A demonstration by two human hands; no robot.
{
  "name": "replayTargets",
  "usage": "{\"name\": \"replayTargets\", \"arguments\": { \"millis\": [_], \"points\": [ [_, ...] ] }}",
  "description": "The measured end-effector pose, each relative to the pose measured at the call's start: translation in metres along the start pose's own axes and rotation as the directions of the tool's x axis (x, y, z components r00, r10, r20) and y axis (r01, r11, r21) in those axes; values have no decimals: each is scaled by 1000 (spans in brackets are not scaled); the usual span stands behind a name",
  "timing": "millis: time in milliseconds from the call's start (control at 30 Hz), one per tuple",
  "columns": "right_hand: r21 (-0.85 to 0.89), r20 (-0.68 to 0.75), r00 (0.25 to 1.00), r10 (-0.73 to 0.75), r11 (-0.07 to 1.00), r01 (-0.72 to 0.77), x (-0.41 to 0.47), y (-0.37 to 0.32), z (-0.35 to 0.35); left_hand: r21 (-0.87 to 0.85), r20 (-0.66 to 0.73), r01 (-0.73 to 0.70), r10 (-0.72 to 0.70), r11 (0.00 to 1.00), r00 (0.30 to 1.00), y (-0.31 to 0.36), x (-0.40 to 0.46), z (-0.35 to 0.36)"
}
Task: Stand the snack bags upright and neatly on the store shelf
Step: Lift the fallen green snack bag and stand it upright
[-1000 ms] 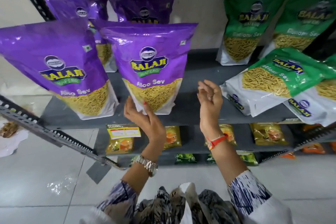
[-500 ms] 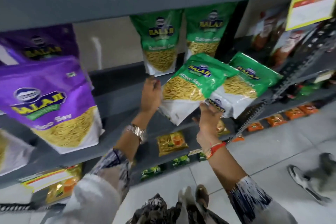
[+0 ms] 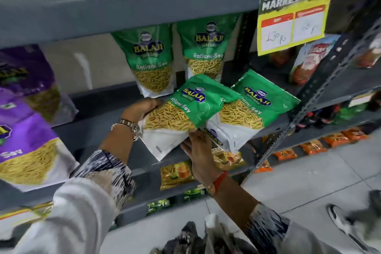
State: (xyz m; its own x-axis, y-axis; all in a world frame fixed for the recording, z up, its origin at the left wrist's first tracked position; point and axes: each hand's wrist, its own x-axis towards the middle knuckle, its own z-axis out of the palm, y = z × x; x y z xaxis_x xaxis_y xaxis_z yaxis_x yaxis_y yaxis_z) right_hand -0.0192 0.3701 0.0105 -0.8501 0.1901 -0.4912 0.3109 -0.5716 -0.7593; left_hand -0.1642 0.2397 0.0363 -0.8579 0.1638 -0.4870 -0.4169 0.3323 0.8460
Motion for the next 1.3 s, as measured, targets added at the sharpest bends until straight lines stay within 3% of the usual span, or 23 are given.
{"name": "replayTargets", "arguments": {
  "millis": [100, 233, 467, 567, 733, 967, 1200, 1300],
  "points": [
    [-58, -17, 1000, 2, 998, -3, 4, 0, -4, 19, -30, -33, 33, 999, 999, -8, -10, -1],
    [-69, -87, 996, 12, 997, -18, 5, -2, -12, 118, -93, 79, -68, 990, 993, -28, -25, -6],
    [-123, -224, 971, -83, 991, 56, -5, 9, -20, -27, -184, -103, 96, 994, 978, -33, -68, -12],
    [-129, -113, 970, -214, 971, 199, -11, 3, -24, -110, -201, -162, 137, 981, 970, -38, -96, -19],
    [-219, 38, 899, -436, 874, 433, -24, -14, -30, -249, -188, -294, 252, 923, 949, -54, -134, -26],
    [-237, 79, 892, -445, 861, 451, -27, 3, -24, -264, -273, -331, 258, 906, 927, -77, -143, -25],
    [-320, 214, 815, -538, 750, 579, 17, -4, 13, -368, -408, -345, 183, 863, 895, -77, -118, -31],
    [-333, 246, 818, -520, 747, 575, 35, -5, 25, -394, -440, -362, 172, 845, 881, -71, -106, -35]
  ]
}}
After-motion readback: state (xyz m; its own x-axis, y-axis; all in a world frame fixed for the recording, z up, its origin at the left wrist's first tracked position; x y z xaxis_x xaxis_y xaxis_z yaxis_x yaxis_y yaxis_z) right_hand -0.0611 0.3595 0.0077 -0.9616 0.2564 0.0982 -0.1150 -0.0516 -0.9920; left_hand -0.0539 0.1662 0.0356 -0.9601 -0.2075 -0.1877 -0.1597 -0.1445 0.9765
